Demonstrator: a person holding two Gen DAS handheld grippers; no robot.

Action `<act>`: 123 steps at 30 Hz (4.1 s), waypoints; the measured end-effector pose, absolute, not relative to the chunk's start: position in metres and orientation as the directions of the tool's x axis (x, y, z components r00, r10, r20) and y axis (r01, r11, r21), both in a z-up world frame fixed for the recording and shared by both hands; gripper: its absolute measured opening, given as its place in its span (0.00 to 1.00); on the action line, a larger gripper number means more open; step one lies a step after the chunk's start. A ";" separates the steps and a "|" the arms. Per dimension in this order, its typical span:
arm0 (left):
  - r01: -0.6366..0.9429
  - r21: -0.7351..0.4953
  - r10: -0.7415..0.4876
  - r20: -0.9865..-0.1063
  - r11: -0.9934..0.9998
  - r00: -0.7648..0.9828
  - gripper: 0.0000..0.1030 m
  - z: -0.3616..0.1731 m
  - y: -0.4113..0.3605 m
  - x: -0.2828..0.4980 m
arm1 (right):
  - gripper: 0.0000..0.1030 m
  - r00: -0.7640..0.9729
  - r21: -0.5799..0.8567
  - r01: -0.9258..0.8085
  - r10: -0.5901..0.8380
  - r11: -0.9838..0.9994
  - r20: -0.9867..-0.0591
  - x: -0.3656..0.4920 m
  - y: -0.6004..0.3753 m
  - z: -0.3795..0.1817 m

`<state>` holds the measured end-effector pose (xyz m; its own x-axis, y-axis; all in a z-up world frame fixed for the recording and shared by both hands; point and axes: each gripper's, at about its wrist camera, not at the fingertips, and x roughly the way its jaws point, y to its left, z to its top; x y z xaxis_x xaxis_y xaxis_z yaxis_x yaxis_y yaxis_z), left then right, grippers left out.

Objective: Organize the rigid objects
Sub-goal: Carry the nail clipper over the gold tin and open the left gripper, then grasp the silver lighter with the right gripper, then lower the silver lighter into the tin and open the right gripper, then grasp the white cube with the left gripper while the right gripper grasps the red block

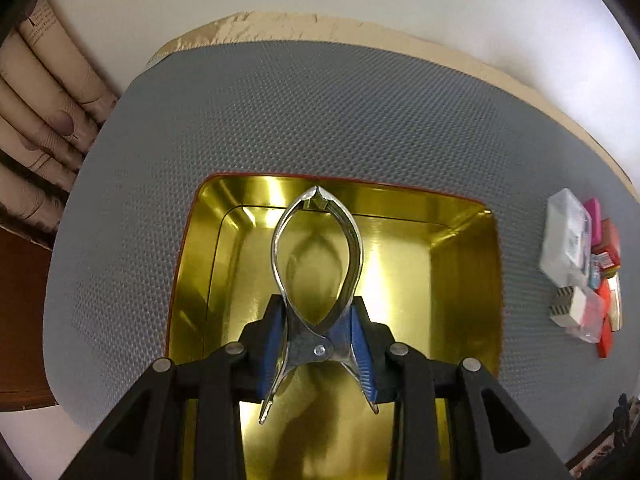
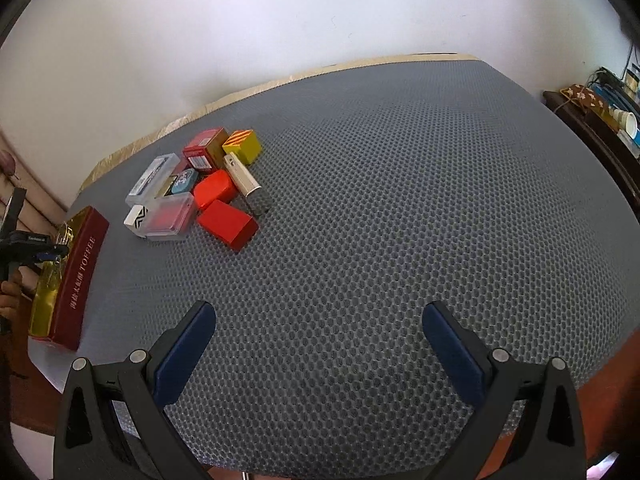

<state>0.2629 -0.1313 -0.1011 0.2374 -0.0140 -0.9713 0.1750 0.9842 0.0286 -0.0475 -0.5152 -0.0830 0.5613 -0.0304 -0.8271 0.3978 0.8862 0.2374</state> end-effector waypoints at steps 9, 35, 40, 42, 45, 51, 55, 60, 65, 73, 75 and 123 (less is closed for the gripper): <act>0.175 0.070 0.023 -0.967 0.982 0.253 0.32 -0.119 -0.126 0.272 | 1.00 0.583 0.212 0.332 -0.023 0.919 -0.812 -0.024 -0.507 -0.081; 0.124 -0.132 -0.172 -0.897 0.983 0.406 0.38 -0.022 -0.138 0.085 | 0.46 0.367 0.113 -0.128 0.153 0.985 -0.918 0.123 -0.499 -0.104; 0.137 -0.127 -0.170 -0.910 0.982 0.379 0.38 -0.040 -0.151 0.069 | 0.19 0.298 0.134 -0.139 0.171 0.981 -0.939 0.134 -0.495 -0.119; 0.146 -0.130 -0.175 -0.914 0.981 0.367 0.38 -0.044 -0.154 0.067 | 0.18 0.296 0.126 -0.142 0.163 0.982 -0.941 0.133 -0.494 -0.118; 0.116 -0.110 -0.147 -0.911 0.987 0.385 0.38 -0.044 -0.150 0.063 | 0.18 0.315 0.146 -0.101 0.171 0.984 -0.933 0.129 -0.501 -0.112; 0.016 -0.039 -0.041 -0.856 0.999 0.515 0.38 -0.026 -0.129 0.053 | 0.18 0.400 0.243 -0.118 0.270 0.963 -0.876 0.110 -0.486 -0.058; -0.074 -0.019 0.025 -0.838 0.997 0.545 0.38 -0.024 -0.107 0.052 | 0.18 0.401 0.355 -0.210 0.411 0.911 -0.818 0.118 -0.435 -0.019; -0.123 -0.019 0.050 -0.848 0.992 0.528 0.38 -0.036 -0.085 0.054 | 0.18 0.319 0.504 -0.315 0.590 0.804 -0.742 0.155 -0.323 0.005; -0.164 -0.019 0.076 -0.828 0.986 0.555 0.38 -0.034 -0.066 0.050 | 0.18 0.242 0.535 -0.322 0.615 0.781 -0.751 0.199 -0.229 -0.017; -0.152 0.022 0.111 -0.784 0.988 0.611 0.39 -0.028 -0.062 0.045 | 0.18 0.200 0.470 -0.221 0.512 0.854 -0.836 0.236 -0.179 -0.080; -0.144 0.013 0.097 -0.796 0.990 0.598 0.39 -0.032 -0.061 0.047 | 0.18 0.200 0.460 -0.215 0.500 0.862 -0.843 0.240 -0.172 -0.087; 0.298 -0.071 -0.190 -0.900 0.952 0.393 0.39 -0.044 -0.244 0.089 | 0.52 0.453 0.126 -0.161 0.187 0.979 -0.872 0.082 -0.473 -0.120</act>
<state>0.0887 -0.2438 -0.0441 0.3930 -0.1901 -0.8997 0.2981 0.9519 -0.0710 0.0817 -0.4734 -0.1199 0.4525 0.1870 -0.8719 -0.1612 0.9788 0.1263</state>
